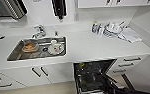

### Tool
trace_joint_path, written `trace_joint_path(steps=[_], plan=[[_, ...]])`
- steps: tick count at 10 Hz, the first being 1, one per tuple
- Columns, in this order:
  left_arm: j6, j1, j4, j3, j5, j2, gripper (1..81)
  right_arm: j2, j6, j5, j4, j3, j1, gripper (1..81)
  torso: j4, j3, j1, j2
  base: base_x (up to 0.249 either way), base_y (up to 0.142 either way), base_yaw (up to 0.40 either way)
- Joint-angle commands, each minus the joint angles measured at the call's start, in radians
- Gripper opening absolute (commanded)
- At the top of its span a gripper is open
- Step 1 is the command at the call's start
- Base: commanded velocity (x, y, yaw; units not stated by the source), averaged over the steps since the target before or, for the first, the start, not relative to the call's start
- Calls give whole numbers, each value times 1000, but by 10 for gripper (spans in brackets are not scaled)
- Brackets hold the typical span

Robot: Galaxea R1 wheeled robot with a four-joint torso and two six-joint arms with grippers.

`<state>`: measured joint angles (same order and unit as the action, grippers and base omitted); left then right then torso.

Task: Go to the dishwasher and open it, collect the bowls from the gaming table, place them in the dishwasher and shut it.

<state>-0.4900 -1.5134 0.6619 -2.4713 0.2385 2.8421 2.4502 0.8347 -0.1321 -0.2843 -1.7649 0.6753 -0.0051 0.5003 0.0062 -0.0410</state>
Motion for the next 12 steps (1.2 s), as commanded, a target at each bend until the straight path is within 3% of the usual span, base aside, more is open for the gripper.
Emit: trace_joint_path(steps=[1, 4, 5, 6, 9, 12], plan=[[7, -26, 18, 0, -50, -10, 811, -77, -35, -18, -32, 119, 56, 811, 0, 0, 0, 0, 0, 0, 0], [1, -15, 8, -3, -53, -7, 811, -115, -37, -4, -47, 182, 158, 811, 0, 0, 0, 0, 0, 0, 0], [-5, -12, 5, -17, -51, -4, 811, -113, -37, 11, -82, 173, 220, 811, 0, 0, 0, 0, 0, 0, 0], [-7, -11, -24, -48, -53, 8, 811, -109, -37, 29, -115, 156, 285, 811, 0, 0, 0, 0, 0, 0, 0], [-9, 8, -105, -169, -58, 59, 811, -57, -37, 104, -177, 30, 459, 811, 0, 0, 0, 0, 0, 0, 0], [-9, 18, -114, -212, -62, 73, 811, 14, -37, 140, -240, -92, 585, 811, 0, 0, 0, 0, 0, 0, 0]])
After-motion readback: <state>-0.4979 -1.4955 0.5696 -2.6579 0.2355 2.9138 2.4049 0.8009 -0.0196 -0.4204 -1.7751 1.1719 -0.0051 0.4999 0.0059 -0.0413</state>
